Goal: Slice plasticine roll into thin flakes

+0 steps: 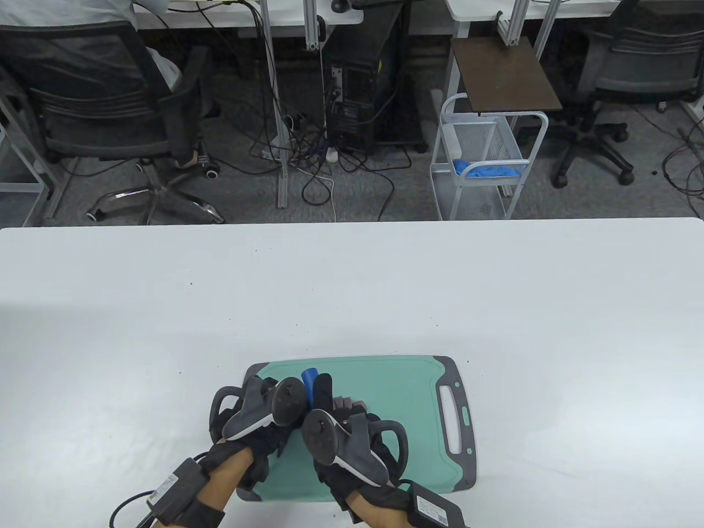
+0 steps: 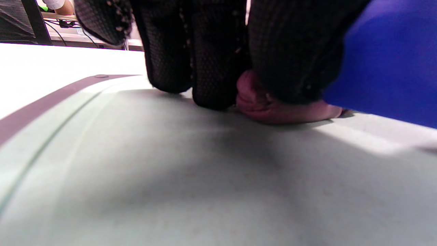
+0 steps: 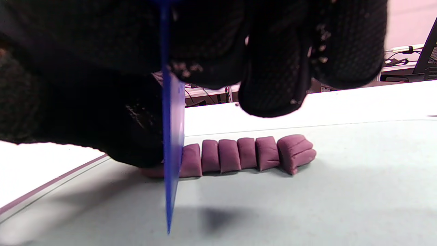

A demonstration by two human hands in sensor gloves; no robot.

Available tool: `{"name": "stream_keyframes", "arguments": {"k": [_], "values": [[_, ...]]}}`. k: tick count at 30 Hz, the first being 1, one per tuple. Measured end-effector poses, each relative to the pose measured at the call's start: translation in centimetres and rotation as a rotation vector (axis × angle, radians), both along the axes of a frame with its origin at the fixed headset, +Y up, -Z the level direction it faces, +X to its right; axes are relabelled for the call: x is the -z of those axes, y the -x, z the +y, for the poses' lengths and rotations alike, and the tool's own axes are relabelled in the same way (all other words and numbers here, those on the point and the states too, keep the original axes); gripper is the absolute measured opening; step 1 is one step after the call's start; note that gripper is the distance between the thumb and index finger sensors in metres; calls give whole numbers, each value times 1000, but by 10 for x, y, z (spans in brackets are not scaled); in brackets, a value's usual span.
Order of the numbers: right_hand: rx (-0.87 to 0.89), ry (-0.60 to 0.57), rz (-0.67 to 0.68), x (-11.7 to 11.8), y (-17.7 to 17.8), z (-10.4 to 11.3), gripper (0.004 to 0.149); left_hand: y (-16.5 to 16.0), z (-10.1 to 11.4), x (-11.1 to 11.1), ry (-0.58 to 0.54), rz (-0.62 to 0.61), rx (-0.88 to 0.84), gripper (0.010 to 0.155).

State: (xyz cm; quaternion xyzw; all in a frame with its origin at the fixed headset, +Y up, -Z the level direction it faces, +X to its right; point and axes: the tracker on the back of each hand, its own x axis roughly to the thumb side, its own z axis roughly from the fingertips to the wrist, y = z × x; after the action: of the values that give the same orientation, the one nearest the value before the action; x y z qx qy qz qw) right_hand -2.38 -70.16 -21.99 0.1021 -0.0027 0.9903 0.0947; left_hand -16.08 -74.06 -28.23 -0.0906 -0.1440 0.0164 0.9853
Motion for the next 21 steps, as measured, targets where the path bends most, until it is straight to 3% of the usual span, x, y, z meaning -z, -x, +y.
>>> {"name": "stream_keyframes", "arguments": {"k": [21], "values": [[-41, -5, 4, -1, 5, 0, 84, 0, 0, 0, 0, 0, 0, 47]]}}
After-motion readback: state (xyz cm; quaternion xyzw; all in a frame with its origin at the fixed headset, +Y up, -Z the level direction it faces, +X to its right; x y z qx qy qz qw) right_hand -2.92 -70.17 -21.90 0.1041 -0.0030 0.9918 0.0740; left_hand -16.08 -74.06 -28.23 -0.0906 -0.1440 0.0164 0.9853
